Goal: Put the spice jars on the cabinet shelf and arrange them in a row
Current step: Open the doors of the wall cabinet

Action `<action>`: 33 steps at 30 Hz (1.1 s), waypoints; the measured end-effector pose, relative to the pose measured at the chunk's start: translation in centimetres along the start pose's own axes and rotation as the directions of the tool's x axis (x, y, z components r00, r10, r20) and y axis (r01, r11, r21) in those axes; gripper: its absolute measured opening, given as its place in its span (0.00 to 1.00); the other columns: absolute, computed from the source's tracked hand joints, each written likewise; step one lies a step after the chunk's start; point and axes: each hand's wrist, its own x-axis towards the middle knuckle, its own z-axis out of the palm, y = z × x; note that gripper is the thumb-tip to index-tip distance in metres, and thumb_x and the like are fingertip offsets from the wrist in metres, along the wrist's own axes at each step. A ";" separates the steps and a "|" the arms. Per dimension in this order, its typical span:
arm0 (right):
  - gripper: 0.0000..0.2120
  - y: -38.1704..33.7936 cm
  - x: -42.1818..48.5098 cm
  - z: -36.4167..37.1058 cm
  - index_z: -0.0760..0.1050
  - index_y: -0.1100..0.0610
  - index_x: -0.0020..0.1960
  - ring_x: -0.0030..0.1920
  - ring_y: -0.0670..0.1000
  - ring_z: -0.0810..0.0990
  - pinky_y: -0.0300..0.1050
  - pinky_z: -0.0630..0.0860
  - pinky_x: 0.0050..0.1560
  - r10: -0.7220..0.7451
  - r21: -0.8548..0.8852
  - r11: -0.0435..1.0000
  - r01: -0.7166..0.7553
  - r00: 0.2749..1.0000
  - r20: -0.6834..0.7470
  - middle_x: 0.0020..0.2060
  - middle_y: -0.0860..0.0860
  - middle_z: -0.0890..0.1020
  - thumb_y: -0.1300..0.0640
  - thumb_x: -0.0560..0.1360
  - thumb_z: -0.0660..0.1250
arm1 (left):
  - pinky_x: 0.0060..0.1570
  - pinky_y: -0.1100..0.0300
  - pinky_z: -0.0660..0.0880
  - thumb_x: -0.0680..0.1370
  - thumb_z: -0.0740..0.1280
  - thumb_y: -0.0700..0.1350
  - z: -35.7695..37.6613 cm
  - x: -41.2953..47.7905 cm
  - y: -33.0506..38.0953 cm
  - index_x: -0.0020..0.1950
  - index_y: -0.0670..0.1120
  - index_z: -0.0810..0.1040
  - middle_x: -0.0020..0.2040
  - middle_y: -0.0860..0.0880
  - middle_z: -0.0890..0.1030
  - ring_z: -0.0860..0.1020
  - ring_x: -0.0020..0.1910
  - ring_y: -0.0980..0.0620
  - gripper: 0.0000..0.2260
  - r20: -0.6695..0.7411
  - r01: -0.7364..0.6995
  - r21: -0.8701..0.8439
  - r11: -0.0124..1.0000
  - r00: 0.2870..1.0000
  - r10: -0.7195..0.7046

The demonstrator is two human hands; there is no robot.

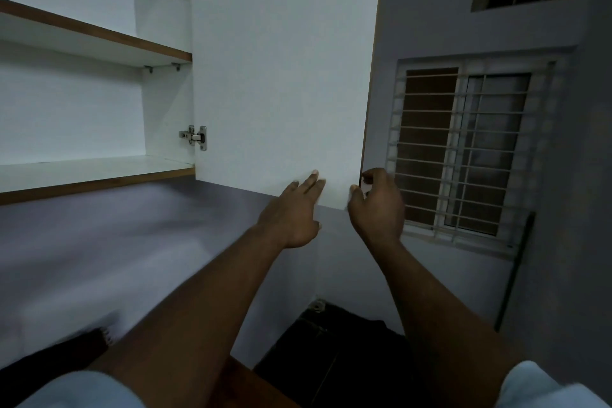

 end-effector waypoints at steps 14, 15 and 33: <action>0.04 -10.5 -5.6 6.1 0.78 0.54 0.47 0.40 0.51 0.79 0.50 0.78 0.38 -0.440 0.193 0.895 0.403 0.871 0.218 0.42 0.48 0.82 0.54 0.77 0.66 | 0.68 0.46 0.70 0.78 0.68 0.53 -4.9 -5.9 -10.1 0.81 0.48 0.57 0.80 0.47 0.61 0.66 0.74 0.43 0.35 -0.087 0.232 0.284 0.930 0.973 -0.216; 0.04 -11.4 -5.9 6.8 0.78 0.53 0.47 0.40 0.50 0.80 0.50 0.78 0.39 -0.451 0.215 0.889 0.405 0.857 0.251 0.42 0.47 0.82 0.54 0.77 0.66 | 0.66 0.47 0.72 0.78 0.67 0.53 -5.7 -6.8 -11.2 0.80 0.48 0.61 0.77 0.47 0.66 0.69 0.72 0.43 0.32 -0.103 0.254 0.325 0.911 0.967 -0.233; 0.08 -30.5 -14.2 18.2 0.81 0.48 0.51 0.47 0.46 0.82 0.45 0.79 0.49 -0.710 0.749 0.637 0.181 0.516 0.479 0.47 0.42 0.85 0.48 0.74 0.72 | 0.75 0.43 0.55 0.76 0.61 0.51 -20.1 -24.2 -23.9 0.61 0.51 0.80 0.52 0.49 0.83 0.72 0.65 0.43 0.16 -0.214 0.373 0.910 0.182 0.798 -0.564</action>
